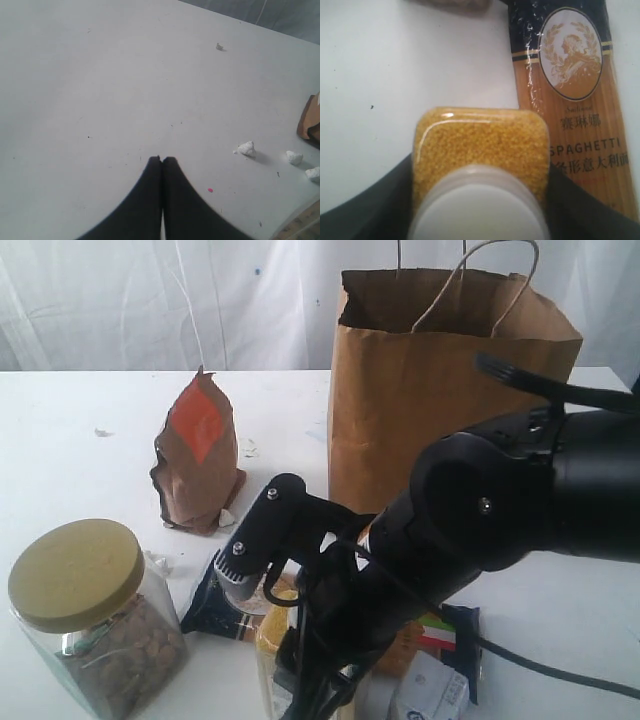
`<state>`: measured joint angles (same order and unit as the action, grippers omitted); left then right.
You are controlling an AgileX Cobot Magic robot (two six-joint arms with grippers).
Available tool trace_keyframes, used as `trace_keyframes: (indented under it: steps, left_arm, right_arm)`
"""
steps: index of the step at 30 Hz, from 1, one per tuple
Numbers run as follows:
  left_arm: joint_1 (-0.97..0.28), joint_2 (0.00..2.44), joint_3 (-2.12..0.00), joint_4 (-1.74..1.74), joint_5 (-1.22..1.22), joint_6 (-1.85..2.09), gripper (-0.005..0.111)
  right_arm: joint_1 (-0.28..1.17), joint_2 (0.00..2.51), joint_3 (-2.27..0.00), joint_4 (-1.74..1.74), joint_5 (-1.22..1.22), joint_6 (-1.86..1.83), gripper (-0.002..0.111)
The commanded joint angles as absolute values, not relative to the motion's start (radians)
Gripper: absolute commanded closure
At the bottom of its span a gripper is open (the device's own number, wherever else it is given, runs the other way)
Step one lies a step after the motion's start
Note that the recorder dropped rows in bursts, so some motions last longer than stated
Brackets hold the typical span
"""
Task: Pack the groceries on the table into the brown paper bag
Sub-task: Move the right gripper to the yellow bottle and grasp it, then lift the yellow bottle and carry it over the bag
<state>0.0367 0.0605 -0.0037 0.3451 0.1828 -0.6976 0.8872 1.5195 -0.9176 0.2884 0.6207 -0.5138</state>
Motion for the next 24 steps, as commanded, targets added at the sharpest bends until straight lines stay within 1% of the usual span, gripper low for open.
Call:
trace_keyframes:
  steps: [1,2,5,11,14,18,20,21,24]
  left_arm:
    - [0.033,0.055,0.0,0.344,0.178,-0.701,0.107]
    - [0.033,0.055,0.0,0.344,0.178,-0.701,0.107]
    - [0.033,0.055,0.0,0.344,0.178,-0.701,0.107]
    - [0.033,0.055,0.0,0.344,0.178,-0.699,0.107]
    - [0.033,0.055,0.0,0.344,0.178,-0.699,0.107]
    - [0.033,0.055,0.0,0.344,0.178,-0.699,0.107]
    - [0.033,0.055,0.0,0.344,0.178,-0.699,0.107]
    - [0.033,0.055,0.0,0.344,0.178,-0.699,0.107]
    - [0.033,0.055,0.0,0.344,0.178,-0.699,0.107]
  right_arm:
    - [0.89,1.516,-0.921,0.233,0.699,-0.515,0.072]
    - [0.89,1.516,-0.921,0.218,0.703,-0.506,0.077]
    - [0.89,1.516,-0.921,0.201,0.695,-0.485,0.085]
    - [0.89,1.47,-0.929,0.206,0.658,-0.432,0.095]
    - [0.89,1.376,-0.967,0.188,0.653,-0.418,0.098]
    - [0.886,1.169,-1.013,-0.012,0.653,-0.344,0.098]
    - [0.886,1.035,-1.027,-0.205,0.688,-0.238,0.098]
    - [0.886,0.949,-1.027,-0.391,0.726,-0.146,0.098]
    - [0.886,0.812,-1.027,-0.655,0.81,0.085,0.098]
